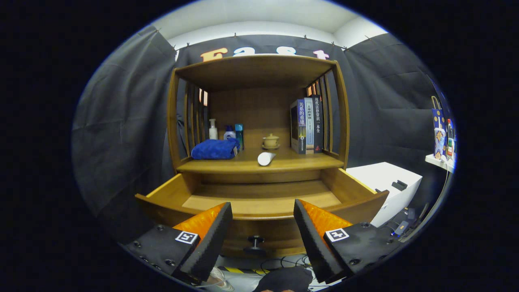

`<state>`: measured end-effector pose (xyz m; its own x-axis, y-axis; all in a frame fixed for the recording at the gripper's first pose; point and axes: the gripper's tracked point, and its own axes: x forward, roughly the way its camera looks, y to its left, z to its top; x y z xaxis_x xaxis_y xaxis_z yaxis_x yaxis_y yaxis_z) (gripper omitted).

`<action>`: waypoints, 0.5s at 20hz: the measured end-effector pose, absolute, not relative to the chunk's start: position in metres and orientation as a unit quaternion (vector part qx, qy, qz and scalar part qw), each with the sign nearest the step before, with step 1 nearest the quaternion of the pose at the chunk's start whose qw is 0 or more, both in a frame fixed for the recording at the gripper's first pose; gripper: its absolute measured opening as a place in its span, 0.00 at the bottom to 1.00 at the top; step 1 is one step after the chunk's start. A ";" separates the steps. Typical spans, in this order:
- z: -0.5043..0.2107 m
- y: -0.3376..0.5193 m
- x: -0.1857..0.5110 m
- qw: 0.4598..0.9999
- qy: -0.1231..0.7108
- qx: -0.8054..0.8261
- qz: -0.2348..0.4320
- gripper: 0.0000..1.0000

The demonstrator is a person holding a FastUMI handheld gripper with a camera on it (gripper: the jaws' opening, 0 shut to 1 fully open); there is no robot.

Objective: Pull open the drawer, take out the items inside it, and place them on the countertop above the cabinet.

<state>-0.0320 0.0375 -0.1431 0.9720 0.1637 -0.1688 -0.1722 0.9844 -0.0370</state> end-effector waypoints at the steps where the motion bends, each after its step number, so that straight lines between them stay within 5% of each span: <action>1: -0.150 0.035 -0.031 0.993 0.087 -0.027 0.081 0.98; 10: -0.194 0.038 -0.015 0.989 0.120 -0.046 0.069 0.99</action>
